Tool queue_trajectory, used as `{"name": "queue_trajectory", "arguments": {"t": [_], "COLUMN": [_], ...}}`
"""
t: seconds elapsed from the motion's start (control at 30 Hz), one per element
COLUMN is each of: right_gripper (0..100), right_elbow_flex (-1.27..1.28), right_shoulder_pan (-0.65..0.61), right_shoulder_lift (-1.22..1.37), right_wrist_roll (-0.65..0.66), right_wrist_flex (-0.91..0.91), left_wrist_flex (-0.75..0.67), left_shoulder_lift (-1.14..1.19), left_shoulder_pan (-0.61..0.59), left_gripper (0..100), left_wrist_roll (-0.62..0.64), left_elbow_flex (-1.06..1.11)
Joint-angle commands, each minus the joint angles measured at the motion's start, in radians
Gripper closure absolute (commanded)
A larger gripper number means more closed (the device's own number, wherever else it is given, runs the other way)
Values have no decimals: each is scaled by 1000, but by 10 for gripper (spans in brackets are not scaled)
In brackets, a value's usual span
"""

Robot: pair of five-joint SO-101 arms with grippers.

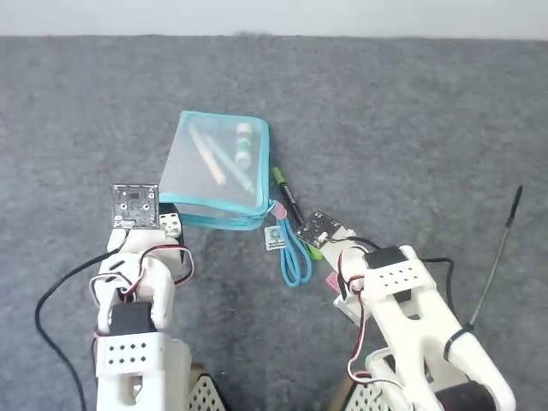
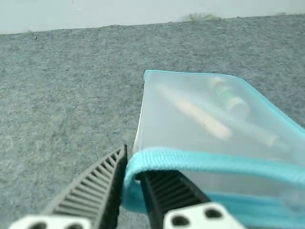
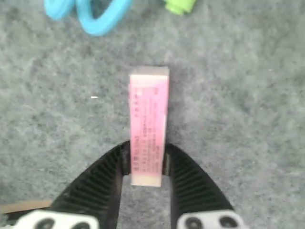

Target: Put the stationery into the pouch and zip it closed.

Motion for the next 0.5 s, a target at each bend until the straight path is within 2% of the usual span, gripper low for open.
{"name": "queue_trajectory", "arguments": {"t": [0.0, 0.1, 0.23, 0.37, 0.47], "right_gripper": [987, 988, 991, 991, 991], "right_elbow_flex": [-11, -94, -327, -600, -770], "right_shoulder_pan": [39, 108, 157, 140, 71], "right_shoulder_lift": [-19, -19, -19, -19, -16], "right_wrist_roll": [6, 6, 3, -89, -166], "right_wrist_flex": [2, 56, 257, 453, 559], "left_wrist_flex": [-37, -37, -34, -34, -34], "left_shoulder_lift": [-23, -23, -21, -21, -21], "left_shoulder_pan": [-8, 6, 38, 40, 40], "left_gripper": [988, 988, 988, 988, 988], "left_wrist_roll": [-8, -8, -8, -8, -8], "left_elbow_flex": [-44, -41, -39, -39, -39]}}
